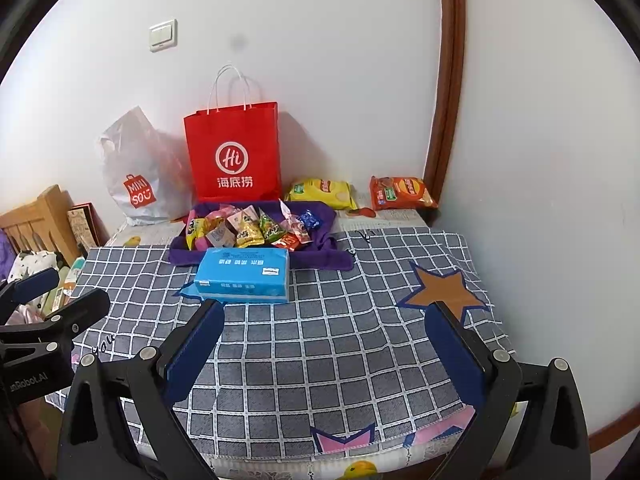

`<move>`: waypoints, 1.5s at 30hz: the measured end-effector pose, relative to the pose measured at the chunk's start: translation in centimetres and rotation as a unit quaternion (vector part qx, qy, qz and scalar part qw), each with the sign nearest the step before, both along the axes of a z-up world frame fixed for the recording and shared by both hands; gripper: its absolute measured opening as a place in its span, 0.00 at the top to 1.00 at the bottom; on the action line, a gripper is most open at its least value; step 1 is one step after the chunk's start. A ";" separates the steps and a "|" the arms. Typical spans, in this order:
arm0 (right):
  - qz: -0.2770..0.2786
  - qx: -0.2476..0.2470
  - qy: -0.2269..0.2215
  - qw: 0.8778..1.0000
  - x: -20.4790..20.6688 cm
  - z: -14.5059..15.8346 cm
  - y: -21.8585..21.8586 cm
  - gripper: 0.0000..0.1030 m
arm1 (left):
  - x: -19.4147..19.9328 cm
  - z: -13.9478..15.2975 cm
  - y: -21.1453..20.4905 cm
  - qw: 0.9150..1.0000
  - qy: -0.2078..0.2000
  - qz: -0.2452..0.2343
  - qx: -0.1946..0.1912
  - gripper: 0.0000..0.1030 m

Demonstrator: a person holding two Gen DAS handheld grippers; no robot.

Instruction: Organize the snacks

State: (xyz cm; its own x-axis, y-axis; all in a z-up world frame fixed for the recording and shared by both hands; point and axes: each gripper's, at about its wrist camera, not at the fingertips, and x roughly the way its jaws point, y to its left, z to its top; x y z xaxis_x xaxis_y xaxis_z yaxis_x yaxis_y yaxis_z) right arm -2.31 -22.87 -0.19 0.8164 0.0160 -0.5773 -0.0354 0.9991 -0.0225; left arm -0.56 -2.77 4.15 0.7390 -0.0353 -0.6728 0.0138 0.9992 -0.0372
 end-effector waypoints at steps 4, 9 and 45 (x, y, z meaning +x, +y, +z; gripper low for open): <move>-0.001 0.003 0.000 1.000 -0.1 0.0 -0.1 0.03 | 0.0 0.0 0.1 1.000 -0.001 0.001 0.000 0.09; -0.003 0.004 -0.001 1.000 -0.2 0.1 -0.2 0.03 | 0.0 0.0 0.1 1.000 -0.001 0.002 0.000 0.09; -0.001 0.005 -0.005 1.000 -0.5 0.2 -0.2 0.03 | -0.5 0.3 0.1 1.000 -0.001 0.009 -0.006 0.09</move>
